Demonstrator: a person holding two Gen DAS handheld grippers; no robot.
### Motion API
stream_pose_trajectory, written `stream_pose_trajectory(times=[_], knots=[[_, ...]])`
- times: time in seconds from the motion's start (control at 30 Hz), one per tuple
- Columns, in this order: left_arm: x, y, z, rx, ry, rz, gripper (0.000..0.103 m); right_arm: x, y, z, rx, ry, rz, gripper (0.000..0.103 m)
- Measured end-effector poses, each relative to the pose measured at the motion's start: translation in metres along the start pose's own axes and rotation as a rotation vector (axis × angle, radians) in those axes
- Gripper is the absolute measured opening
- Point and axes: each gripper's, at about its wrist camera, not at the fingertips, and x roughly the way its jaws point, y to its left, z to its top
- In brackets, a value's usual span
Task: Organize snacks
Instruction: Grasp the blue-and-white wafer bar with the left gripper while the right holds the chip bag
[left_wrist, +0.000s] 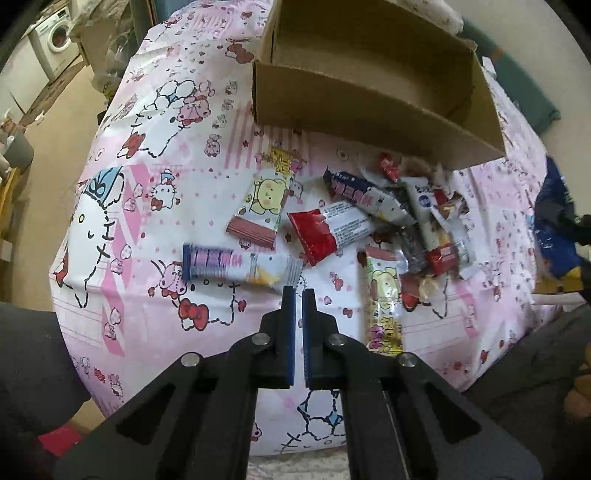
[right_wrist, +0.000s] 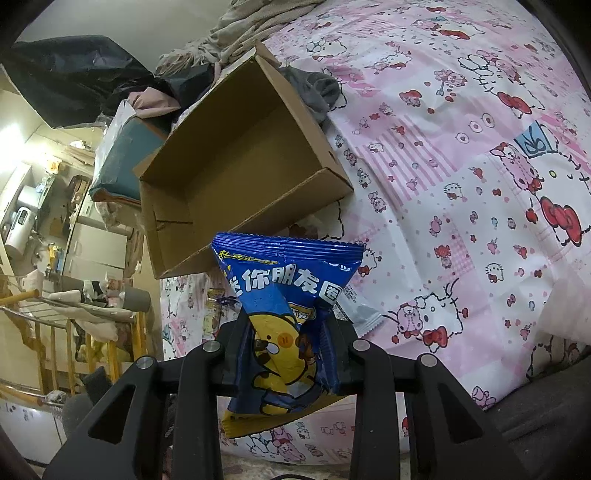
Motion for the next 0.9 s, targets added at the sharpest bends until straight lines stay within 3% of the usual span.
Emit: stream_pose_trajectory(times=[0.07,0.17,0.23,0.27,0.37,0.5,0.57,0.6,0.63,0.73,0.9], knots=[[-0.001,0.003,-0.001,-0.017,0.009,0.011,0.001,0.0,0.0,-0.001,0.001,0.004,0.002,0.033],[0.004,0.021,0.003,-0.136,0.043,-0.001,0.007,0.001,0.0,-0.001,0.003,0.005,0.006,0.033],[0.01,0.035,0.008,-0.244,0.057,-0.02,0.046,0.001,0.0,-0.001,0.005,0.005,0.006,0.033],[0.011,0.042,0.011,-0.295,0.043,-0.022,0.048,0.002,0.001,-0.001,0.004,0.007,0.005,0.033],[0.018,0.055,0.02,-0.409,0.022,-0.053,0.047,0.003,0.001,-0.002,0.001,0.014,0.001,0.033],[0.031,0.054,0.026,-0.445,0.036,-0.006,0.046,0.003,0.0,-0.003,0.003,0.017,-0.006,0.033],[0.032,0.048,0.027,-0.431,0.032,0.016,0.031,0.003,-0.001,-0.002,0.01,0.018,-0.008,0.033],[0.034,0.047,0.028,-0.42,0.041,0.007,0.012,0.003,-0.002,-0.002,0.012,0.018,-0.009,0.033],[0.036,0.045,0.028,-0.413,0.058,0.012,0.008,0.004,-0.002,-0.002,0.013,0.019,-0.01,0.033],[0.039,0.046,0.023,-0.409,0.106,0.062,0.009,0.004,0.0,-0.002,0.009,0.021,-0.011,0.033],[0.035,0.064,0.018,-0.502,0.1,-0.03,0.011,0.007,0.003,-0.004,-0.001,0.026,-0.015,0.033]])
